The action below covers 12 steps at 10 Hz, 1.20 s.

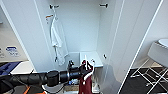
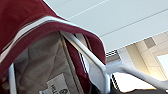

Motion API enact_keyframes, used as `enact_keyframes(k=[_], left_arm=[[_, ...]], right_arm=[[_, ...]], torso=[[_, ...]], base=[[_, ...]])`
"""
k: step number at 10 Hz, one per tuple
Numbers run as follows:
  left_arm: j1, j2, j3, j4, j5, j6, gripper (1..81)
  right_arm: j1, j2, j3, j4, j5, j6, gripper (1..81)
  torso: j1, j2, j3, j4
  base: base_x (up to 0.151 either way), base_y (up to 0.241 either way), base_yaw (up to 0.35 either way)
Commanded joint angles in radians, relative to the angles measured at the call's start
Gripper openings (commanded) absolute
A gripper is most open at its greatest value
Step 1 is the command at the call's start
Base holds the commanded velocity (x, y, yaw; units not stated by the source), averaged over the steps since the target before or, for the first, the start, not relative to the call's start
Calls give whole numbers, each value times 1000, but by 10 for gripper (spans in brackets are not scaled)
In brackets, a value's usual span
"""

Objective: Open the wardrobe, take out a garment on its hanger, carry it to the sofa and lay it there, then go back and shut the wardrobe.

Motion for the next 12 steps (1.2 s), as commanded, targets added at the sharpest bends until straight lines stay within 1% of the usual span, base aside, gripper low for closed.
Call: enact_keyframes(k=[1, 6, 7, 12], left_arm=[[-164, 8, 33, 42, 113, 6, 10], [-156, 5, 35, 42, 114, 6, 10], [-156, 5, 33, 42, 130, 6, 10], [-156, -1, 33, 44, 136, 6, 10]], right_arm=[[21, 5, 9, -5, -48, -1, 811], [19, 5, 9, -11, -48, 1, 811], [18, 7, 9, -11, -48, -1, 811], [18, 8, 9, -12, -48, -1, 811]], torso=[[0, 0, 0, 0], [0, 0, 0, 0], [0, 0, 0, 0], [0, 0, 0, 0]], base=[[0, 0, -245], [0, 0, -258], [0, 0, -259], [0, 0, -270]])
